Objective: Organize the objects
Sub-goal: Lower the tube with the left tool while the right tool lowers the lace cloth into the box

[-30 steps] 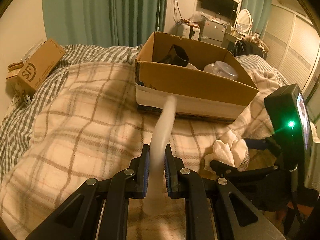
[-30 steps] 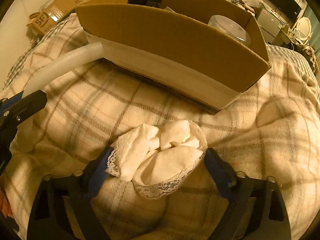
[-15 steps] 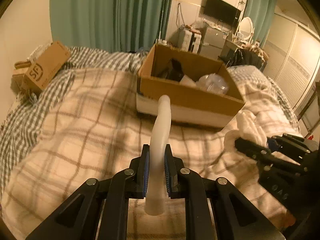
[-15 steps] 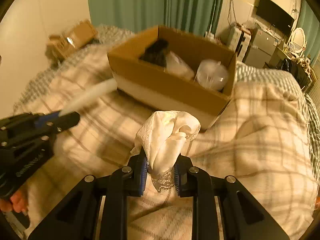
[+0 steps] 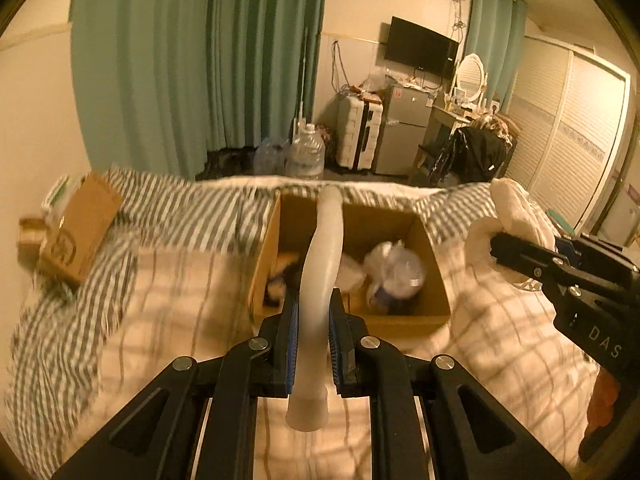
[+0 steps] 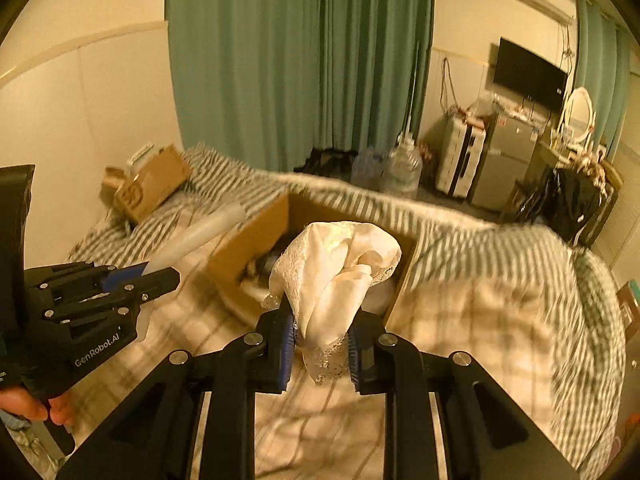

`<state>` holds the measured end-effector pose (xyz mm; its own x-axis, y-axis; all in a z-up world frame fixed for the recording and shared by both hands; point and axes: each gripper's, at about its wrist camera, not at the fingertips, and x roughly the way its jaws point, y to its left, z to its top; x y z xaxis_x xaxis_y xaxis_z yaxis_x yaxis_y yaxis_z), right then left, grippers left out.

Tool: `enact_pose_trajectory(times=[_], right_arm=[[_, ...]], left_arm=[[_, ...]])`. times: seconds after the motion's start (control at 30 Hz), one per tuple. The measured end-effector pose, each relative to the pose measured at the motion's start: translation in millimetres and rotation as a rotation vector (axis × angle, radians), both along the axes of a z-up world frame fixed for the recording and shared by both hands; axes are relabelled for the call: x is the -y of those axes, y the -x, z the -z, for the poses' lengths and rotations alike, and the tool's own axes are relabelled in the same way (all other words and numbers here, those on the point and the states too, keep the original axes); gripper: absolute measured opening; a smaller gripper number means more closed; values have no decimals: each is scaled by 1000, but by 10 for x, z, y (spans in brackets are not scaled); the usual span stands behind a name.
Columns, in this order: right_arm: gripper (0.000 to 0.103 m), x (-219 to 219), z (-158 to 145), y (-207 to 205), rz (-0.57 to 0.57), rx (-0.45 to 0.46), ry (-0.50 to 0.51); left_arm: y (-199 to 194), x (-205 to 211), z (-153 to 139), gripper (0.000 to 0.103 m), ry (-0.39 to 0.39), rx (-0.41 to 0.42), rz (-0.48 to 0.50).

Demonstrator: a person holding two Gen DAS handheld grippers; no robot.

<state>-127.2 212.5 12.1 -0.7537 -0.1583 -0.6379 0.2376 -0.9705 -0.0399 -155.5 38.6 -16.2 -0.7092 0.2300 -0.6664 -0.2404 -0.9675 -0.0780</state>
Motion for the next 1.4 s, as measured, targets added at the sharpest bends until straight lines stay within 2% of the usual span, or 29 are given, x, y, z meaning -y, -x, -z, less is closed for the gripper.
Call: enact_pose_trajectory(times=[0.2, 0.33, 0.43, 0.57, 0.7, 0.83, 0.93, 0.97, 1.0, 1.03, 1.07, 1.1, 1.13, 1.17, 1.27, 1.37, 1.4], right_arm=[[21, -90, -208, 555, 12, -35, 14], [21, -100, -174, 909, 19, -33, 15], [20, -119, -25, 1170, 23, -9, 23], [17, -177, 319, 1452, 31, 51, 28], [17, -244, 609, 1600, 41, 105, 30], [17, -294, 767, 1665, 34, 133, 38], [25, -334, 797, 1656, 33, 136, 52], [33, -331, 792, 1654, 35, 138, 56], [39, -357, 777, 1643, 37, 137, 67], [40, -365, 759, 1634, 39, 135, 75], [42, -406, 725, 1615, 49, 131, 89], [45, -443, 687, 1594, 60, 128, 97], [49, -473, 648, 1576, 67, 126, 102], [57, -498, 604, 1552, 74, 121, 107], [68, -547, 430, 1427, 88, 85, 116], [83, -548, 237, 1281, 94, 58, 112], [84, -549, 162, 1213, 105, 41, 107]], left_arm=[[523, -218, -49, 13, 8, -6, 16], [852, -350, 53, 13, 6, 7, 23], [1032, -446, 207, 13, 7, 26, 30], [1198, -565, 443, 13, 7, 65, 48], [1280, -635, 702, 13, 11, 103, 61], [1289, -669, 827, 14, 17, 117, 64], [1263, -668, 836, 16, 14, 120, 68], [1253, -678, 819, 17, 17, 120, 68], [1227, -681, 801, 21, 23, 116, 67], [1216, -674, 782, 25, 25, 111, 67], [1194, -671, 761, 40, 27, 106, 64], [1163, -657, 723, 61, 29, 96, 56], [1134, -646, 670, 69, 28, 81, 45], [1079, -625, 601, 75, 23, 60, 36], [986, -589, 442, 78, 18, 43, 40], [848, -537, 228, 92, 29, 5, 20], [781, -511, 138, 95, 29, -13, 11]])
